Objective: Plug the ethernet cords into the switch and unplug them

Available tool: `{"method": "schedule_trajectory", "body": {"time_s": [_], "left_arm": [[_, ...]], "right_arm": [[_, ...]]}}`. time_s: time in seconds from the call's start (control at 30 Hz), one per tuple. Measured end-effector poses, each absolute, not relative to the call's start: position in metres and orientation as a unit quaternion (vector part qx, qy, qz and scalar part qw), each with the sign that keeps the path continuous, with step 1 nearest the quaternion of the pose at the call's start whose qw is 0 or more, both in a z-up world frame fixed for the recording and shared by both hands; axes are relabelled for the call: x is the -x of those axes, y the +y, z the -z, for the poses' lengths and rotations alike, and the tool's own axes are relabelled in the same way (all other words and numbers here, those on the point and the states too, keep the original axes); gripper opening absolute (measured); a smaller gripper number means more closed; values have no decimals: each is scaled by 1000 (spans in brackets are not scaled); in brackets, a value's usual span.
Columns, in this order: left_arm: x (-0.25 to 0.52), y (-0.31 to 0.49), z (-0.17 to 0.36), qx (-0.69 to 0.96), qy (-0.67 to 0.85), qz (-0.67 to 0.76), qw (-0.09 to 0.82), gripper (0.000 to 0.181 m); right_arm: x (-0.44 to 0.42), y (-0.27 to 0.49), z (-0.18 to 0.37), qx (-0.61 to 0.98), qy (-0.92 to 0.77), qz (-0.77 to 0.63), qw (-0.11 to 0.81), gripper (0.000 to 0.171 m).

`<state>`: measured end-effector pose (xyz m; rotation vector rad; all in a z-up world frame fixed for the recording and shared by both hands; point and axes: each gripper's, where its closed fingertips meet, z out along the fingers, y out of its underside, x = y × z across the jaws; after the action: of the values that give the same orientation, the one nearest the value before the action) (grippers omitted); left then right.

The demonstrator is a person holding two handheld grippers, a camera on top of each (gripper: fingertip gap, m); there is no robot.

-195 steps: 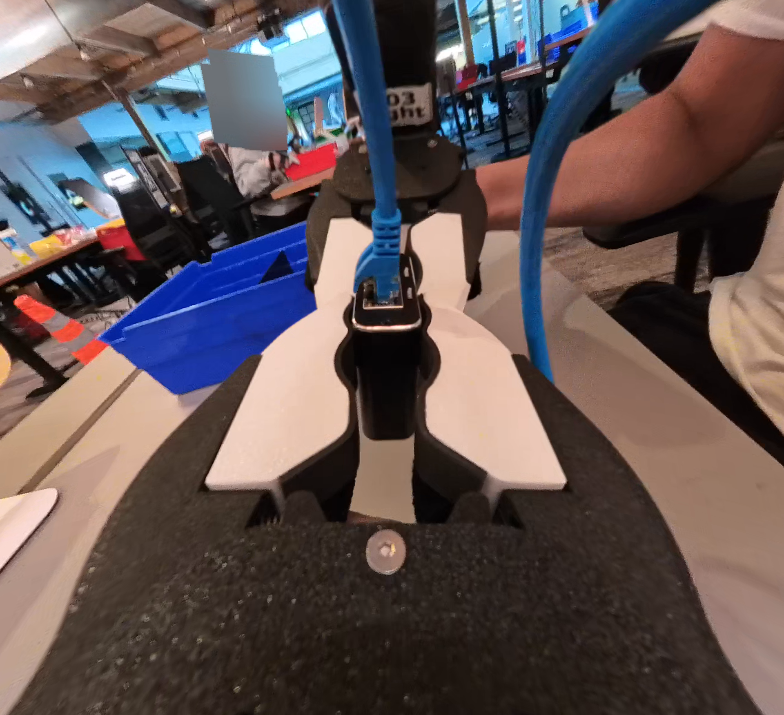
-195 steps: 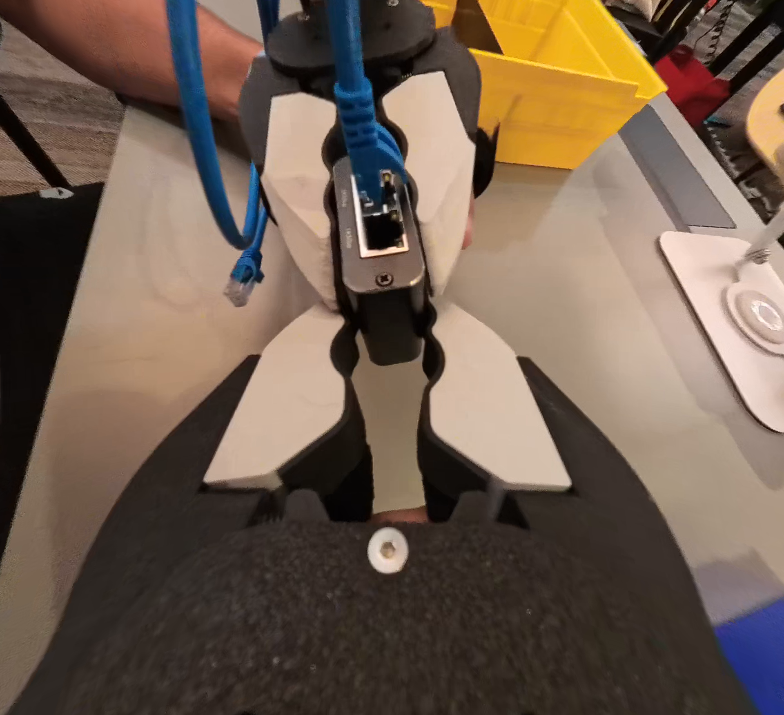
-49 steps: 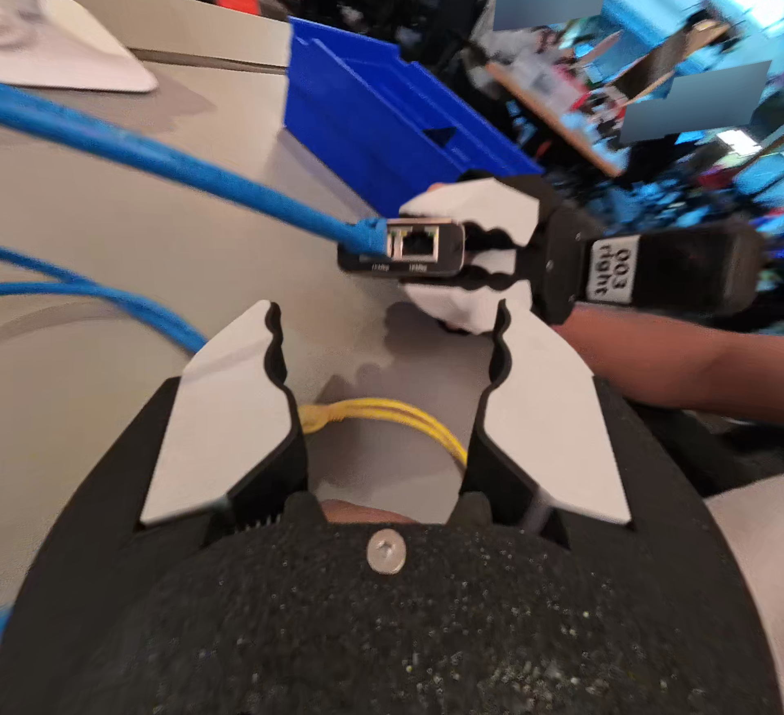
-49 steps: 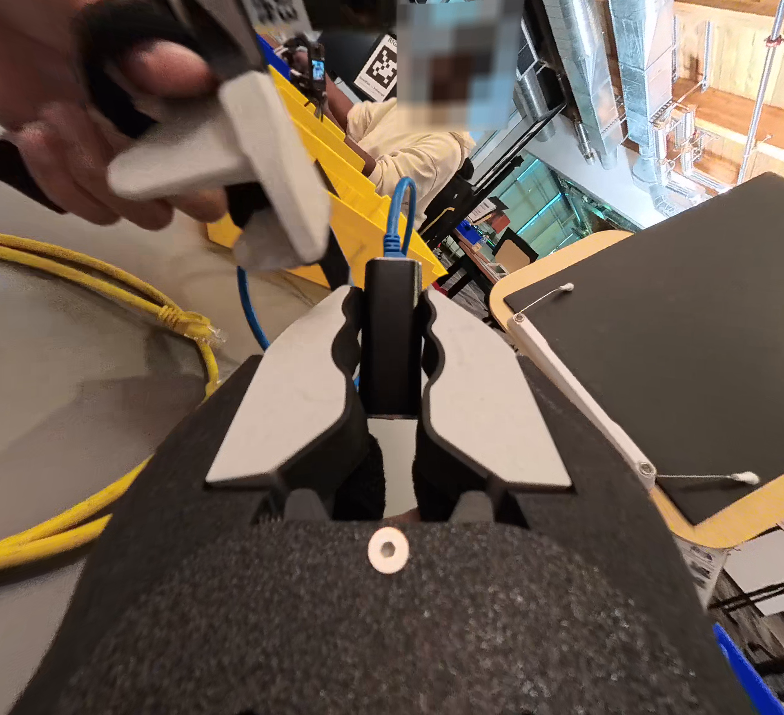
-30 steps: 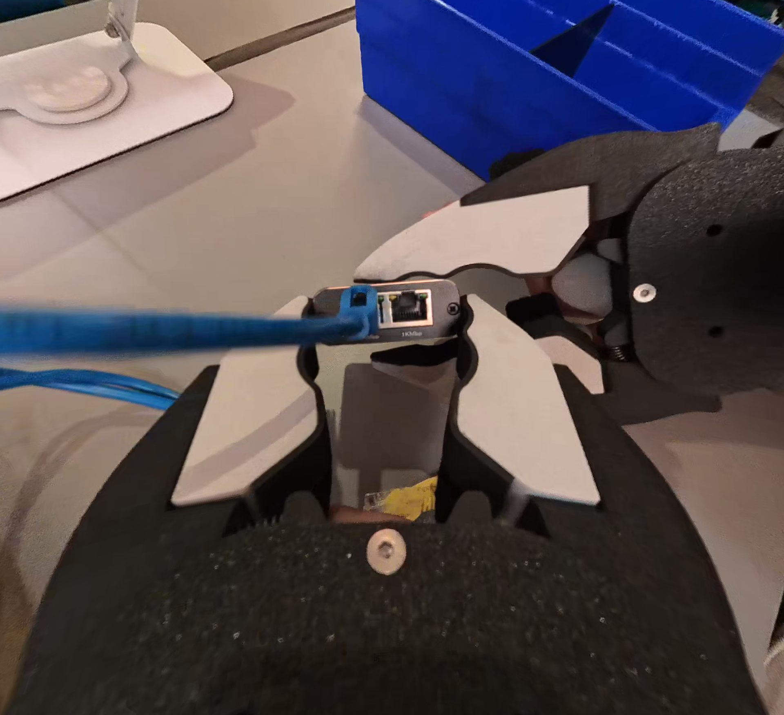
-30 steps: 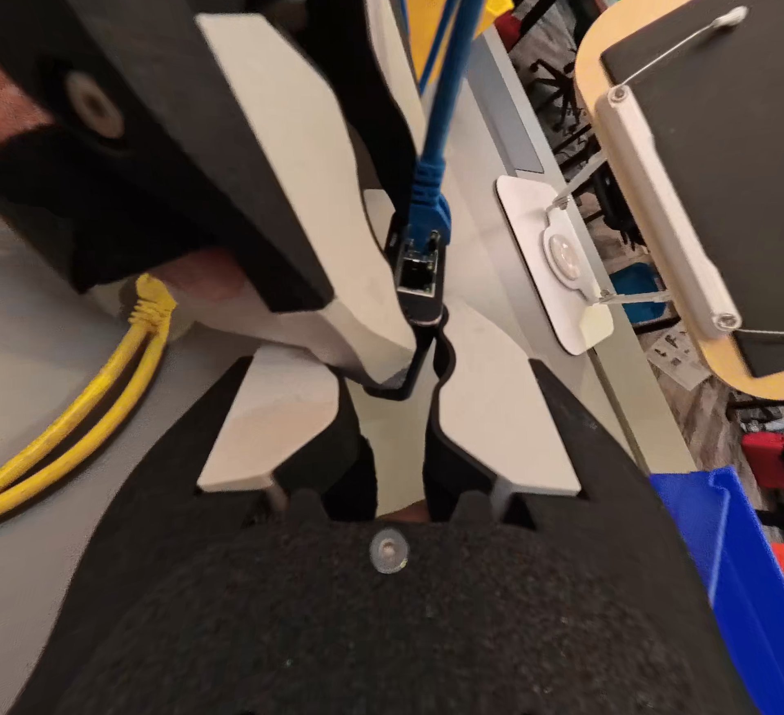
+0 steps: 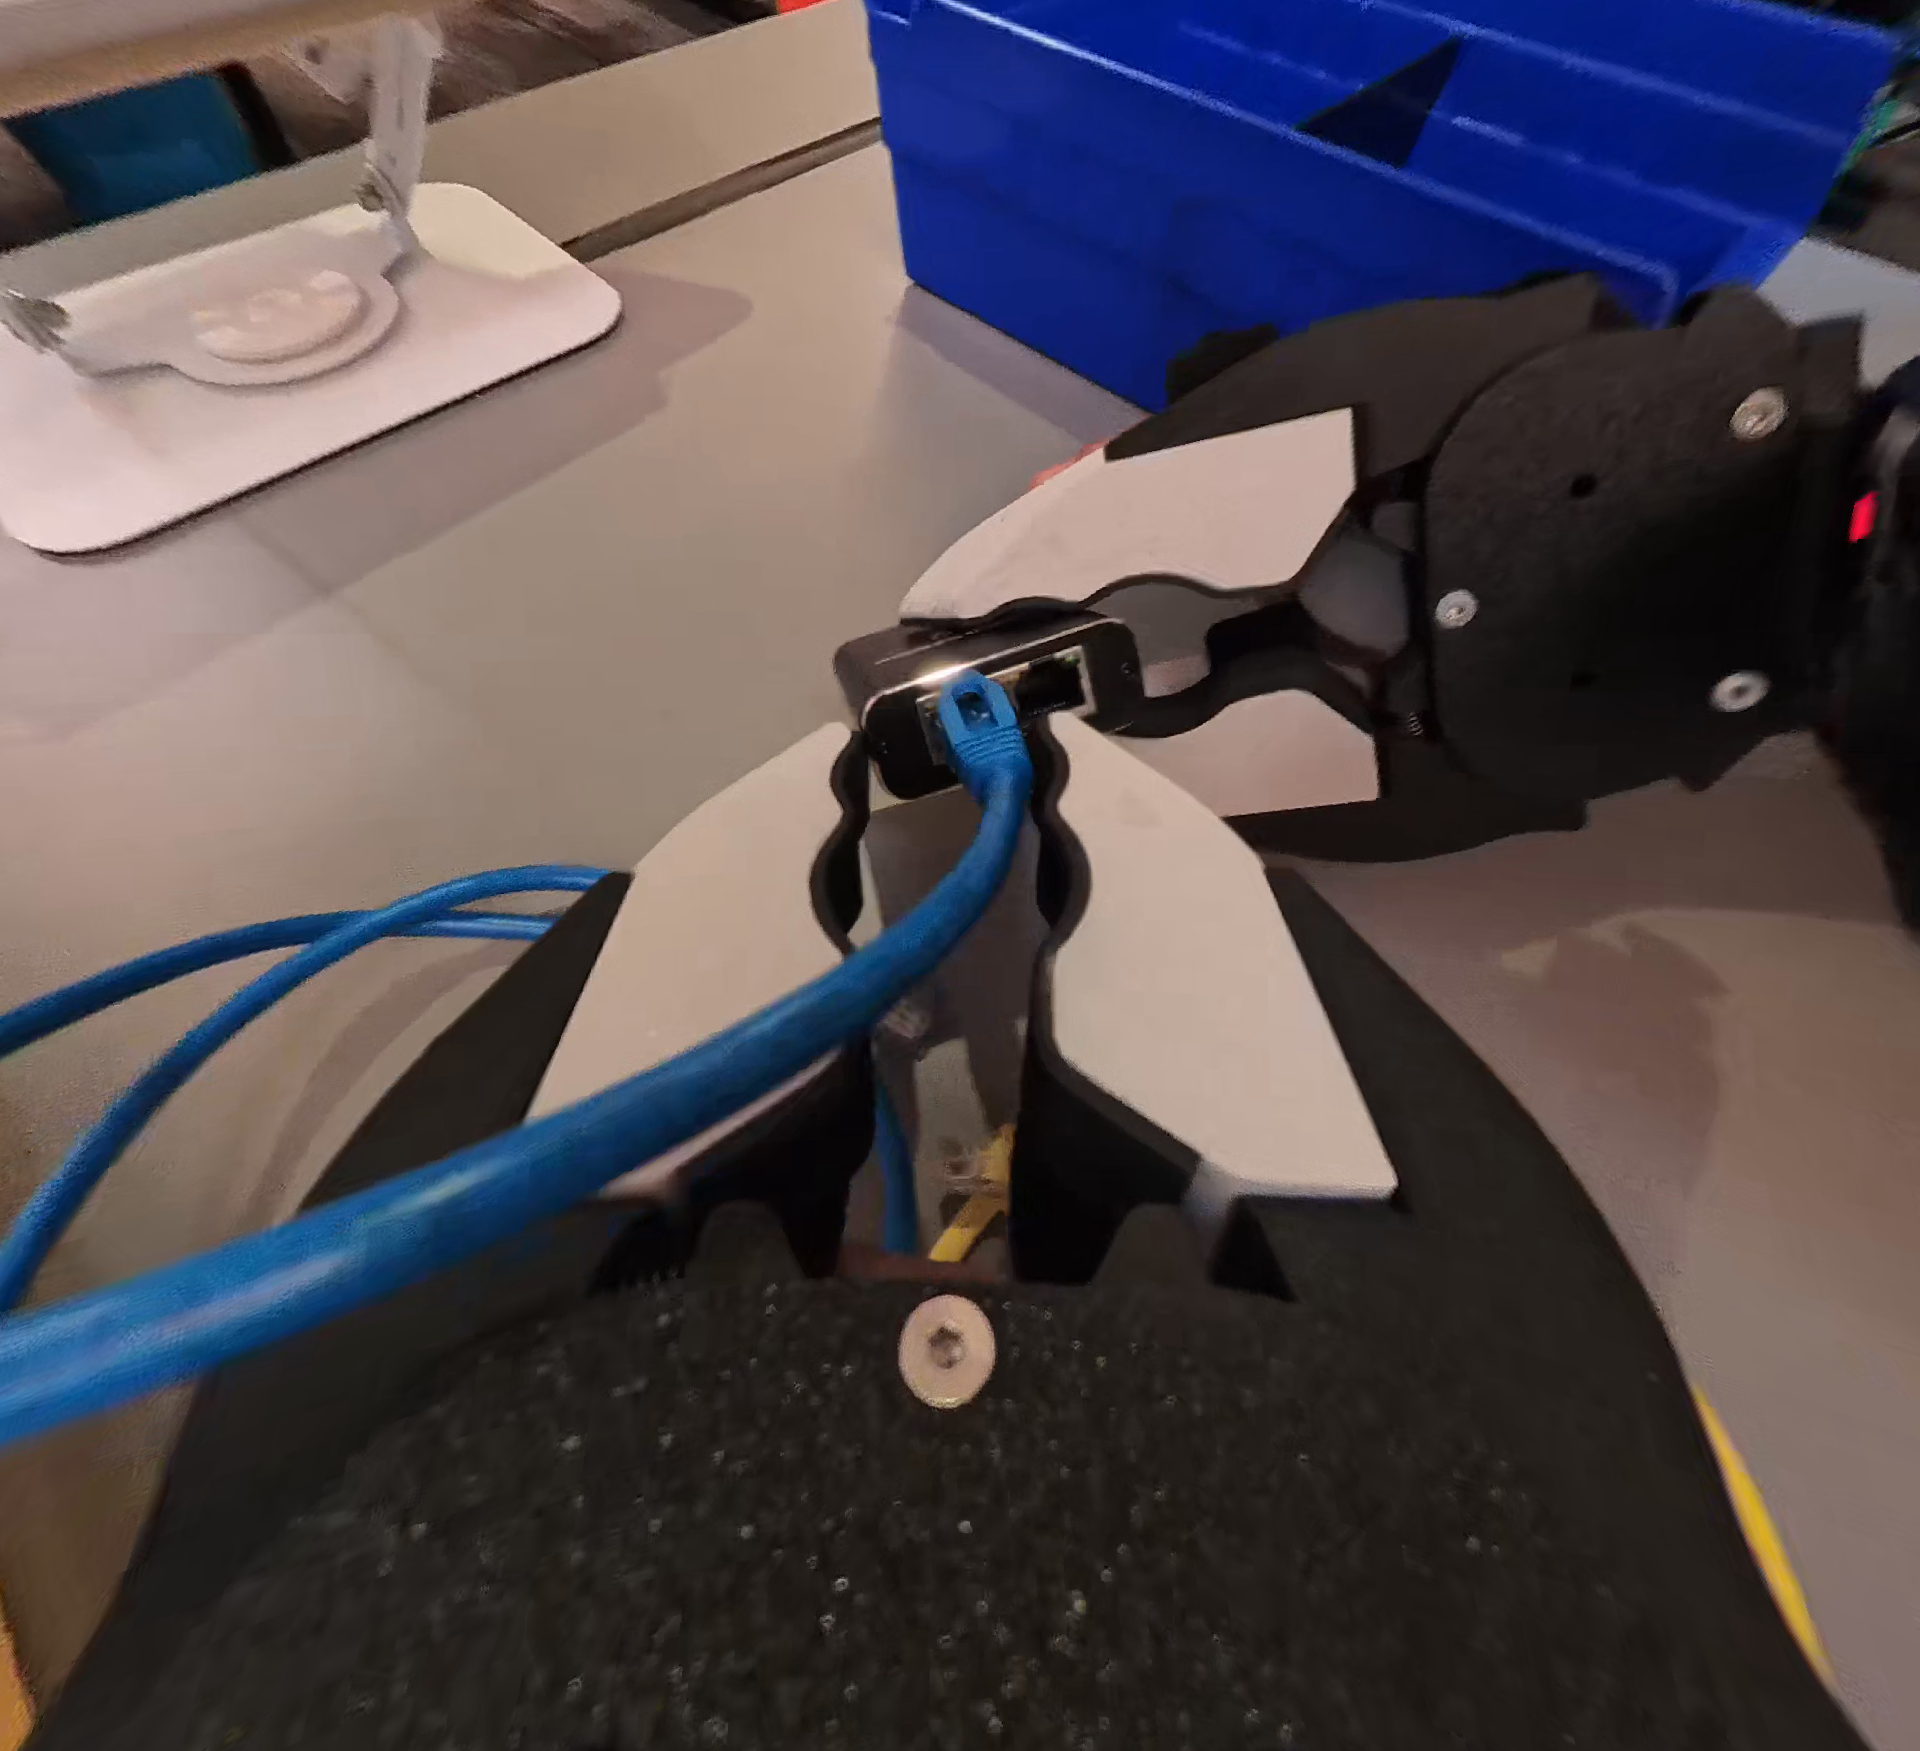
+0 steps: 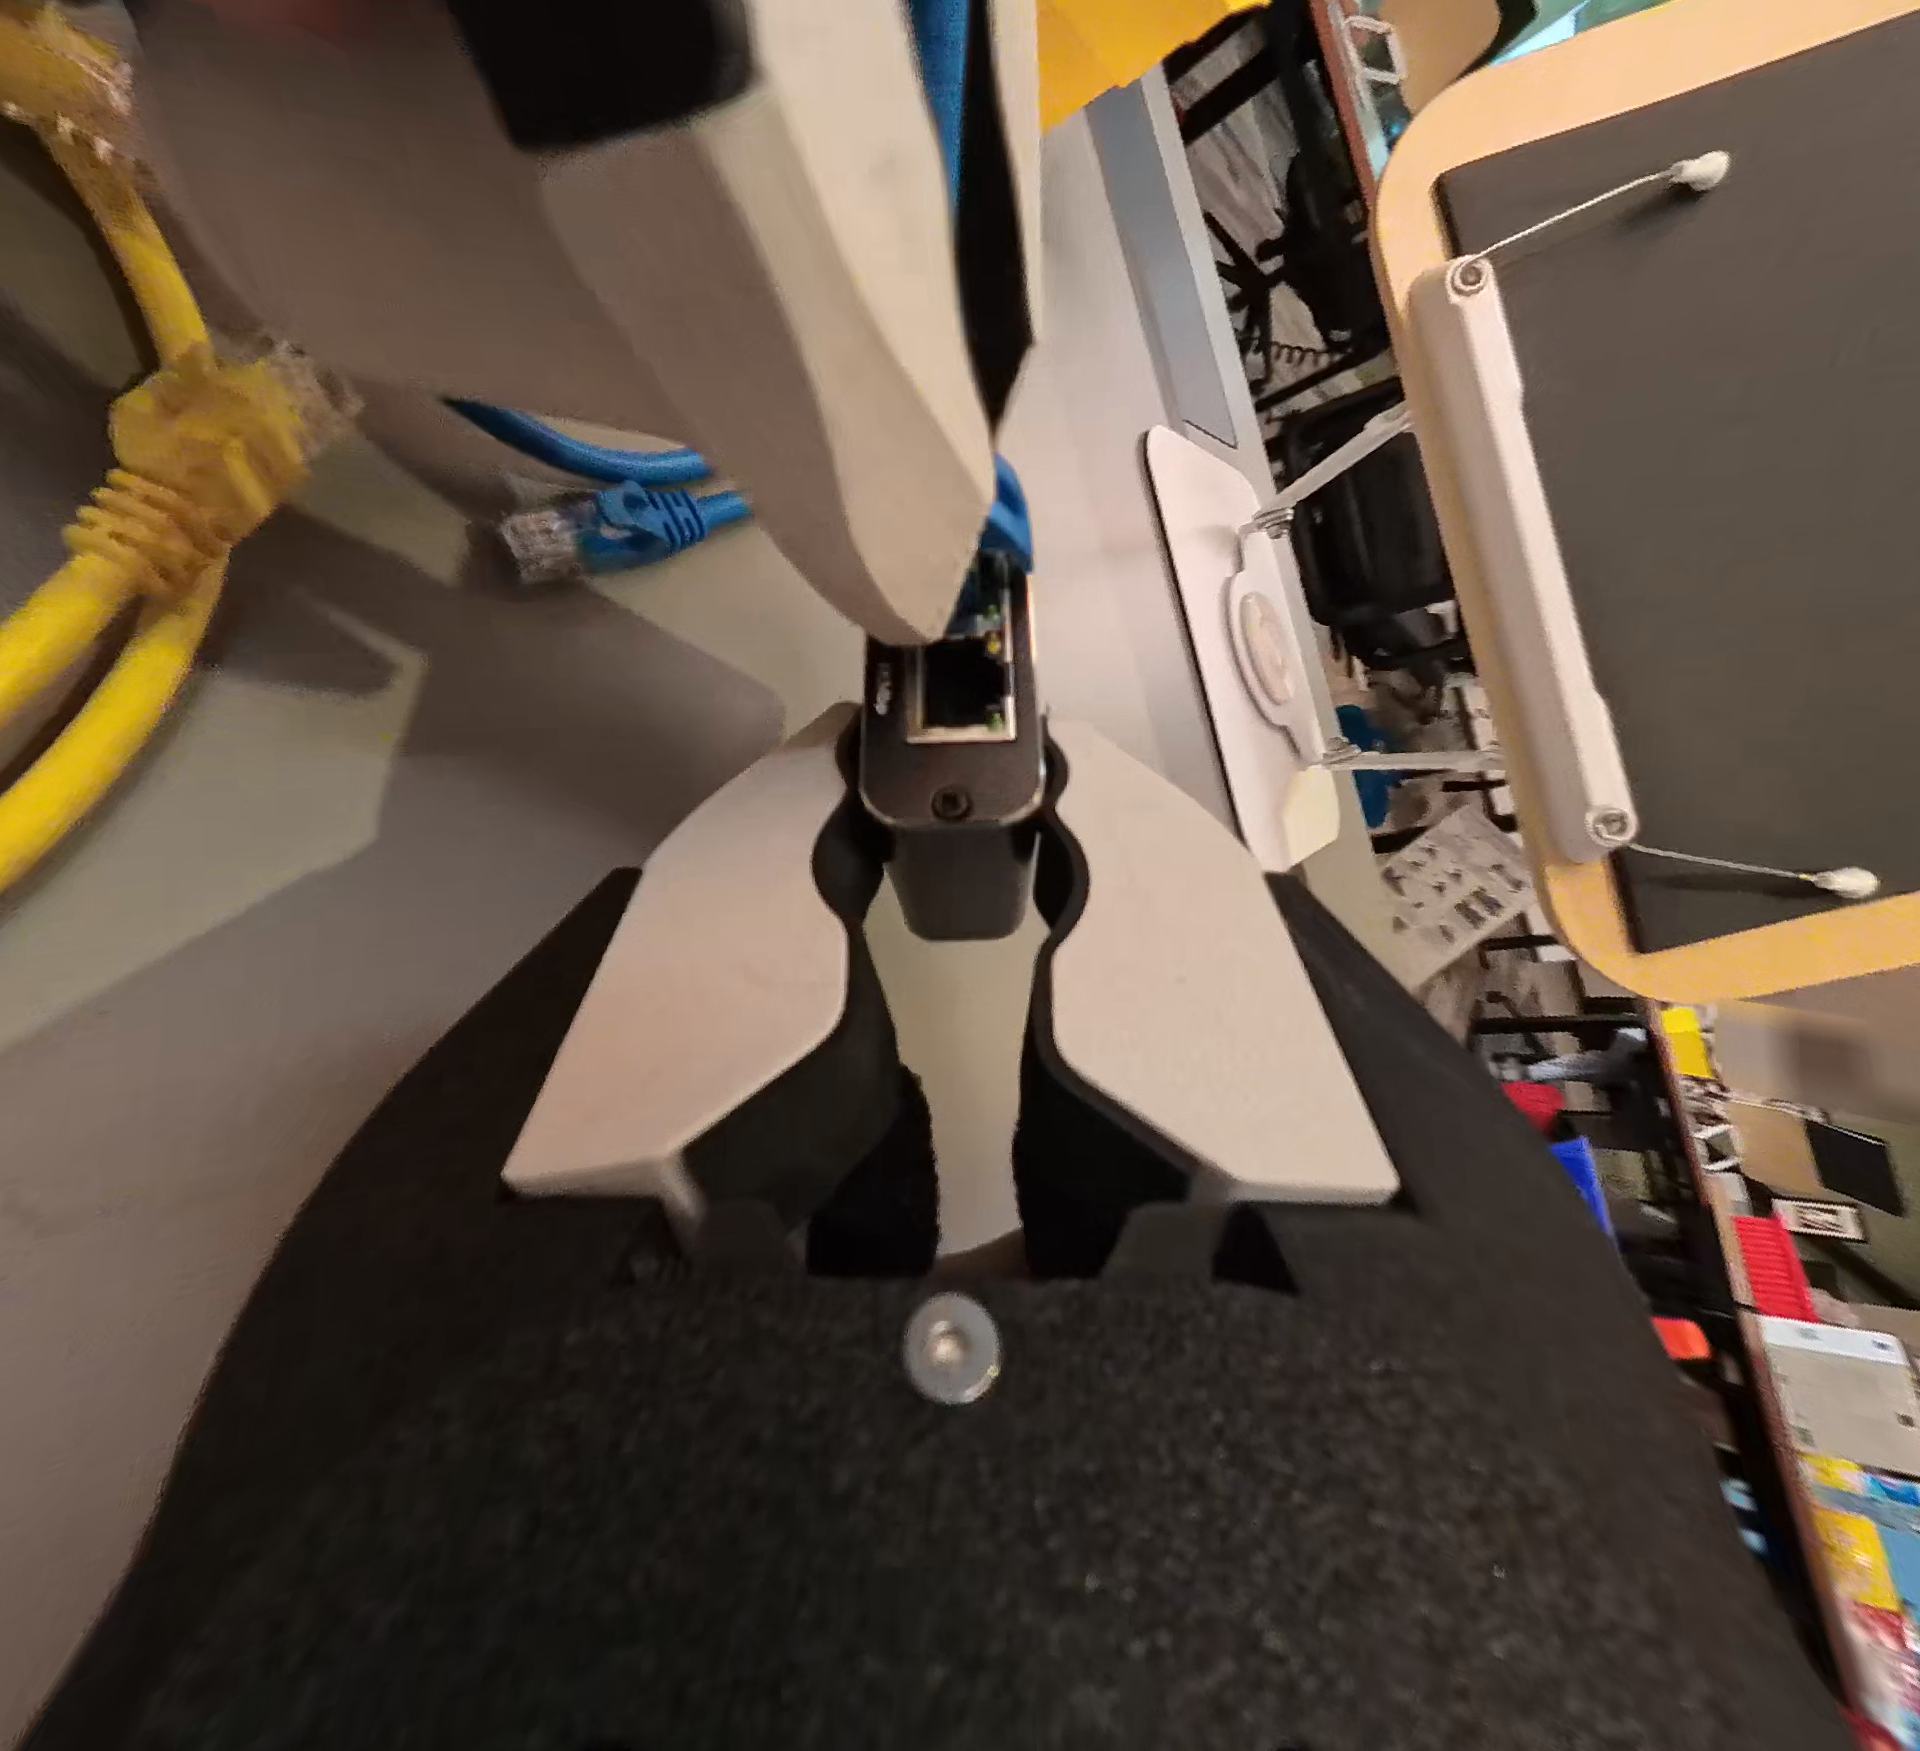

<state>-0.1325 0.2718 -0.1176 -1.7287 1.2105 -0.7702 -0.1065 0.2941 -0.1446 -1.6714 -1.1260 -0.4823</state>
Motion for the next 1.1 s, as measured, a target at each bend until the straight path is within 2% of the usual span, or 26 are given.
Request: {"method": "schedule_trajectory", "body": {"time_s": [0.07,0.17,0.37,0.5,0.6,0.8,0.93,1.07,1.1], "left_arm": [[132,271,115,678,495,297,455,13],[131,270,113,676,491,295,464,13],[132,271,114,666,496,251,497,13],[133,274,111,648,499,204,538,13],[134,277,110,654,489,200,542,12],[131,273,114,664,485,231,520,12],[132,273,112,662,481,241,522,13],[135,274,111,670,482,245,509,13],[140,272,107,672,479,252,505,17]], "right_arm": [[110,291,145,709,-458,154,513,26],[112,288,147,733,-443,99,507,26],[114,290,153,734,-452,134,489,26],[119,287,145,749,-425,81,502,36],[120,284,135,753,-407,47,515,31],[122,286,139,723,-443,105,520,26],[125,287,139,715,-444,91,532,25],[121,293,137,689,-448,149,550,26],[117,297,139,693,-440,155,551,26]]}}
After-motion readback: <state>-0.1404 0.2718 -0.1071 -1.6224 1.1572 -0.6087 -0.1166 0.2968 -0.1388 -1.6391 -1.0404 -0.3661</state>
